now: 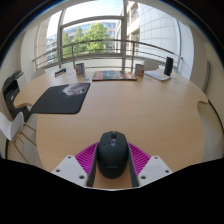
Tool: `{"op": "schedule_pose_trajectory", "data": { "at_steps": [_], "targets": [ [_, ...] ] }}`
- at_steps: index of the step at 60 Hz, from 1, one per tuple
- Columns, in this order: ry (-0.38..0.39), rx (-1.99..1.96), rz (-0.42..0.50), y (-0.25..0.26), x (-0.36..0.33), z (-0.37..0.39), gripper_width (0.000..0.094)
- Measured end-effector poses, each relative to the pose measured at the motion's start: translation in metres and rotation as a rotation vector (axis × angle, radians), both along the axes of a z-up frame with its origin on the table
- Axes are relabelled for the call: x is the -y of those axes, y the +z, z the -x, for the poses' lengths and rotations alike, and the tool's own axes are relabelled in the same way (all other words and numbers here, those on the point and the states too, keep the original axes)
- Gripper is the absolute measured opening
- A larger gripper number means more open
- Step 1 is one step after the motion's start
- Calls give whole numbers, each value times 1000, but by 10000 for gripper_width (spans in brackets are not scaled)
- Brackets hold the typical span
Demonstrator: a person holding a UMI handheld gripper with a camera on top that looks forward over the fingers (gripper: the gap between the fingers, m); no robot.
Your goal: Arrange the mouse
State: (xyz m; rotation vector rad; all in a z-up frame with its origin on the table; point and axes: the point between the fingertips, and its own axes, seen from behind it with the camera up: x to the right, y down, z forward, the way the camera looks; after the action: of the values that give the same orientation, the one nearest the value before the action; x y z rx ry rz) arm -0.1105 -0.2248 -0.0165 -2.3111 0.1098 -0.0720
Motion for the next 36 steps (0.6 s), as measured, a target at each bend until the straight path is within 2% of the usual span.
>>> {"op": "schedule_pose_trajectory", "data": {
  "at_steps": [10,18,24,31,36],
  "targets": [
    [-69,4,20,-1,0,-3,391],
    [-117,4,28,9,1,-2,380],
    [-181,62,-41,57,-17,-23,380],
    [-272,84,-170,139,-63,-42,379],
    [-272,99,-287,202,-111,-29,380]
  ]
}}
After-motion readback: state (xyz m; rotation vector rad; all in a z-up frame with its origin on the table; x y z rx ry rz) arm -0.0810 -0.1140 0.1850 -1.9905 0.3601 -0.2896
